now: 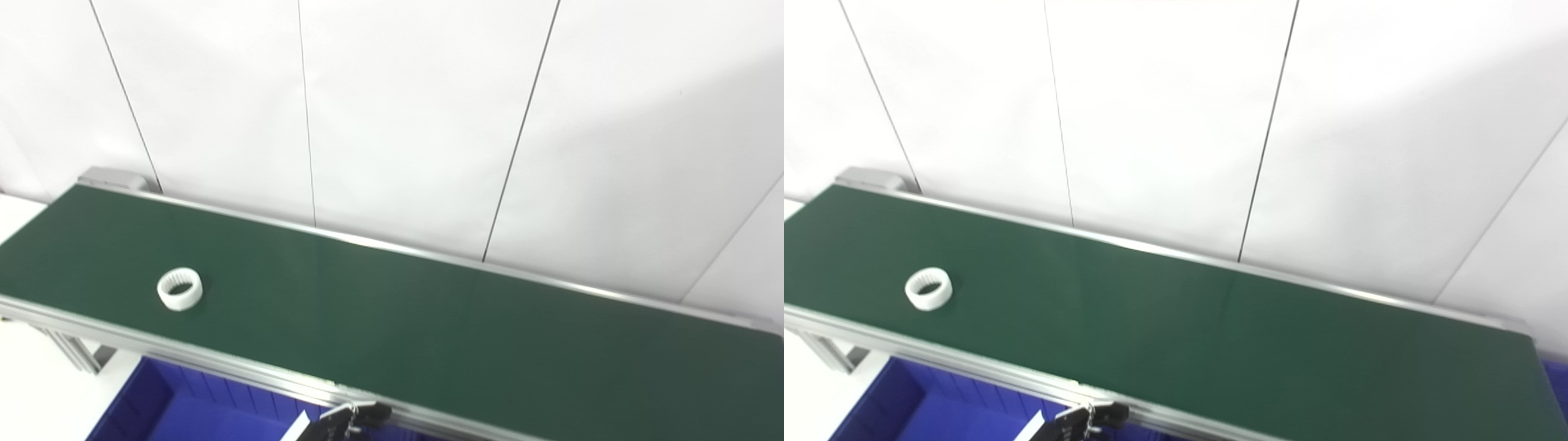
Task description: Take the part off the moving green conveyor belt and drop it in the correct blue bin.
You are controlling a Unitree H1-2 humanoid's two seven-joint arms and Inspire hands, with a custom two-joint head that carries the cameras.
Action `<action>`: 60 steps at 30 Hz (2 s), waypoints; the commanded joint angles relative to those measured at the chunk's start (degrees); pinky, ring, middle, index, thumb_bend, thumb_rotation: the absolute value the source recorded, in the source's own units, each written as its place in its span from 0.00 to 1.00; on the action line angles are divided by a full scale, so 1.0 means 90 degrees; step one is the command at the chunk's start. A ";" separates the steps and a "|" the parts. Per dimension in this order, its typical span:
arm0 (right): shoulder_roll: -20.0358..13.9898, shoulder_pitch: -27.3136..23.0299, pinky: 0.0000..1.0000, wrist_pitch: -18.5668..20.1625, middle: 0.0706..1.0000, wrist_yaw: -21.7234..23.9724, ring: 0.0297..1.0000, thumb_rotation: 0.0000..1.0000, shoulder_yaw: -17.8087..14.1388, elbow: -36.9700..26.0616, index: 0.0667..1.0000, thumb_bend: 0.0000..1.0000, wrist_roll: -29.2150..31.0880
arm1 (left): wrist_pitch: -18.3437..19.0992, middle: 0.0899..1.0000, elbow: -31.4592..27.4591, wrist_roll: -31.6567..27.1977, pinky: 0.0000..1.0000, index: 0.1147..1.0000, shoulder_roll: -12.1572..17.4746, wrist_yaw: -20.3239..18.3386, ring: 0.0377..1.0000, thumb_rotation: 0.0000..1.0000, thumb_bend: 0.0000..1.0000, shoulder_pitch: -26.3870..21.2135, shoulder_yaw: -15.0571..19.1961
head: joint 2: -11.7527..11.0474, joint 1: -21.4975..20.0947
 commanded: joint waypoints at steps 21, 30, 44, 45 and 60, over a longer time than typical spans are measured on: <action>0.0130 -0.0302 0.71 -0.0530 0.82 -0.0255 0.78 0.14 0.0006 0.0253 0.86 0.90 0.0028 | -0.0199 0.75 -0.1969 -0.0594 0.67 0.74 -0.0862 -0.0327 0.73 0.19 0.95 -0.0271 0.1343 | -0.0143 -0.0066; 0.0152 -0.0314 0.70 -0.0681 0.82 -0.0307 0.78 0.15 -0.0019 0.0343 0.85 0.89 -0.0010 | 0.0488 0.79 -0.2297 0.0320 0.69 0.77 -0.0777 0.0057 0.77 0.36 1.00 -0.0911 0.1805 | -0.0156 -0.0105; 0.0163 -0.0339 0.68 -0.0926 0.81 -0.0409 0.77 0.13 -0.0004 0.0477 0.84 0.91 -0.0039 | 0.1758 0.92 -0.1537 0.2180 0.87 0.88 -0.0623 0.0949 0.92 0.40 0.91 -0.1710 0.2047 | -0.0199 -0.0083; 0.0160 -0.0348 0.68 -0.0947 0.81 -0.0411 0.77 0.14 -0.0002 0.0497 0.84 0.91 -0.0035 | 0.1740 0.93 -0.1326 0.2358 0.88 0.89 -0.0581 0.1083 0.92 0.39 0.89 -0.1763 0.2042 | -0.0210 -0.0073; 0.0154 -0.0367 0.67 -0.1043 0.80 -0.0397 0.77 0.09 -0.0015 0.0579 0.83 0.93 0.0034 | 0.2762 0.98 0.0389 0.4598 1.00 0.95 0.0046 0.2508 0.98 0.45 0.86 -0.2327 0.1523 | -0.0235 -0.0056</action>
